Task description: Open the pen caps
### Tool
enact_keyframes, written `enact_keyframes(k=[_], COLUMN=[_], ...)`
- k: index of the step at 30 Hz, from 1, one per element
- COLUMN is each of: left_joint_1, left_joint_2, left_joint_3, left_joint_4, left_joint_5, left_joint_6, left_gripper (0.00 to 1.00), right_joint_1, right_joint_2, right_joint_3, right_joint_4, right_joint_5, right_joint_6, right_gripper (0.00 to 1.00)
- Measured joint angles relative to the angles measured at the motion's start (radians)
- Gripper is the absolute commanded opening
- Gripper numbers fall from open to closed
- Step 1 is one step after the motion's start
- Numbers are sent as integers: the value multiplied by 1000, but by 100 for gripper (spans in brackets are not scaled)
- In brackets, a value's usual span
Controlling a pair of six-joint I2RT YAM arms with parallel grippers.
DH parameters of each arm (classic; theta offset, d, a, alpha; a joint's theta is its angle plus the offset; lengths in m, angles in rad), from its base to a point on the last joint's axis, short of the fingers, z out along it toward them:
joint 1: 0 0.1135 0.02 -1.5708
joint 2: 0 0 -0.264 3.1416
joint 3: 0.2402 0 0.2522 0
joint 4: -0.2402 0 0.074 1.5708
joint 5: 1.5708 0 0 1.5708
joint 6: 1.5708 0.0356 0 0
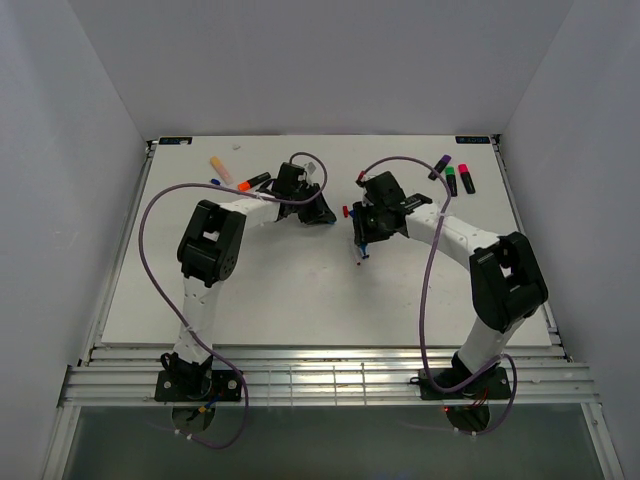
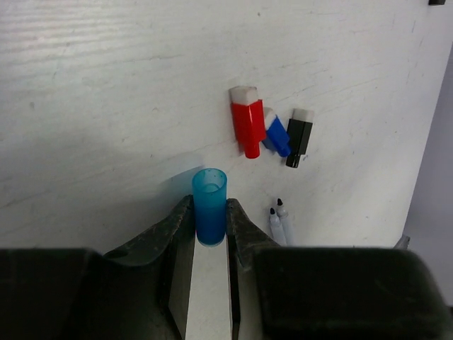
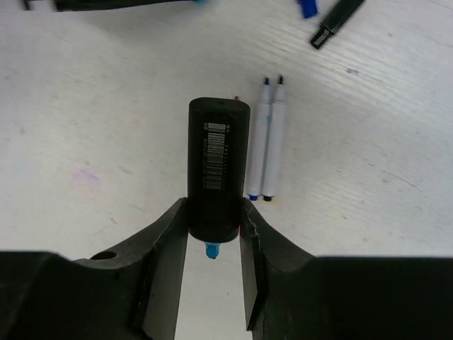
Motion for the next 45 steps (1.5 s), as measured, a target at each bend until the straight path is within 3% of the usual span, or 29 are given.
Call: enact_keyframes(k=[4, 10, 16, 18, 20, 27, 41, 45], left_joint_1=[7, 18, 37, 43, 47, 60, 112, 122], left_joint_2=[42, 53, 57, 58, 60, 71, 42, 41], left_joint_3=[55, 67, 71, 71, 71, 68, -37, -38], left_joint_4=[4, -2, -16, -16, -16, 16, 130, 127], left_joint_5=[37, 54, 72, 79, 87, 129, 200, 210], left_joint_6=[-6, -15, -23, -26, -29, -51, -90, -90], left_gripper=[5, 20, 26, 37, 41, 47, 49, 50], right_joint_1=[40, 55, 64, 71, 78, 87, 88, 89], right_joint_2=[6, 79, 137, 150, 163, 224, 272, 272], right_joint_3=[44, 65, 76, 83, 94, 138, 167, 167], right_joint_4=[0, 0, -1, -1, -1, -6, -31, -31], right_joint_5=[-48, -89, -104, -110, -114, -110, -53, -48], right_joint_6=[16, 40, 52, 53, 56, 82, 109, 109], right_gripper=[8, 8, 8, 8, 8, 8, 10, 17])
